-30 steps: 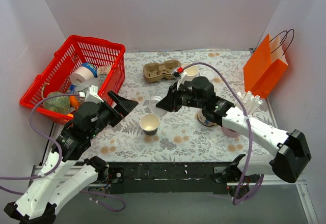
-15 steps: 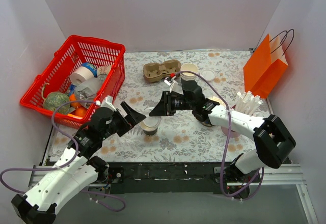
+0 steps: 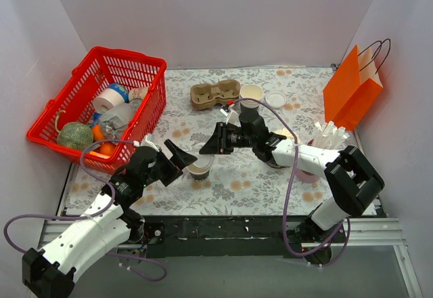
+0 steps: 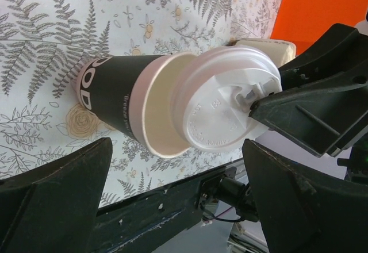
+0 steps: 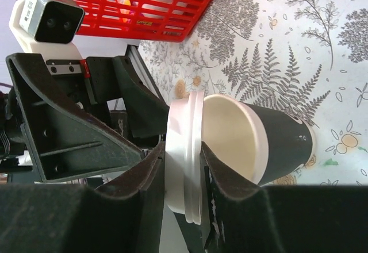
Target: Pack the takeout coffee
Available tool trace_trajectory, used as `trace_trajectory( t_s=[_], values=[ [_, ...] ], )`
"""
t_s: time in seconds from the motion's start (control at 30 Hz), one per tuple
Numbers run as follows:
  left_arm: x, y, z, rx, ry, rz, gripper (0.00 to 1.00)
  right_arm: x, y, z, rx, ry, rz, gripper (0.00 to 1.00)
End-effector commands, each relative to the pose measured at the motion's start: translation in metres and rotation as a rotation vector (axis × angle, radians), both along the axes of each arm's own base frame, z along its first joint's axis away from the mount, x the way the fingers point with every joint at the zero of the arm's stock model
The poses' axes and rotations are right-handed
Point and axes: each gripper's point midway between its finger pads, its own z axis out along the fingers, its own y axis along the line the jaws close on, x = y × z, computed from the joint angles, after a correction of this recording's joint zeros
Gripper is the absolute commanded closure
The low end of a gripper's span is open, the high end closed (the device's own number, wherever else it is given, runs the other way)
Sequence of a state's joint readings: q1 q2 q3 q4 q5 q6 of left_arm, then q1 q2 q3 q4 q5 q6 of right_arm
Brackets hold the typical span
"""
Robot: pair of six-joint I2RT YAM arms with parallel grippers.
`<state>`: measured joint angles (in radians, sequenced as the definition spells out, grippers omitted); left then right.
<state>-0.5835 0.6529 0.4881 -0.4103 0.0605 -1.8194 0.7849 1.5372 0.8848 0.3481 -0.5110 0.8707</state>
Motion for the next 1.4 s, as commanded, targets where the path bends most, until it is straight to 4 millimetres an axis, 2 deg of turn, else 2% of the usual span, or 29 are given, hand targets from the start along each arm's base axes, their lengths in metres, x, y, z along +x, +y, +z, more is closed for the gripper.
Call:
trace_trajectory(
  t_s=[0.0, 0.23, 0.33, 0.63, 0.93, 1.13, 1.37],
  values=[
    [0.007, 0.001, 0.001, -0.037, 0.002, 0.049, 0.02, 0.007, 0.001, -0.01, -0.001, 0.005, -0.022, 0.65],
    [0.005, 0.002, -0.015, -0.049, 0.026, 0.065, 0.02, 0.007, -0.003, -0.02, -0.037, 0.012, -0.033, 0.62],
    [0.006, 0.0, -0.019, -0.042, 0.038, 0.057, 0.02, 0.008, -0.007, -0.021, -0.064, -0.005, -0.047, 0.58],
    [0.008, -0.002, -0.023, -0.038, 0.054, 0.065, 0.02, 0.011, -0.014, -0.027, -0.136, -0.045, -0.043, 0.54],
    [0.011, -0.002, -0.023, -0.043, 0.054, 0.074, 0.02, 0.001, -0.004, -0.01, -0.127, -0.132, 0.045, 0.53],
    [0.011, -0.003, -0.025, -0.039, 0.064, 0.069, 0.02, 0.005, -0.005, -0.002, -0.152, -0.18, 0.028, 0.52],
    [0.007, -0.001, -0.029, -0.05, 0.073, 0.075, 0.02, 0.008, -0.008, -0.005, -0.193, -0.187, 0.021, 0.52]
  ],
)
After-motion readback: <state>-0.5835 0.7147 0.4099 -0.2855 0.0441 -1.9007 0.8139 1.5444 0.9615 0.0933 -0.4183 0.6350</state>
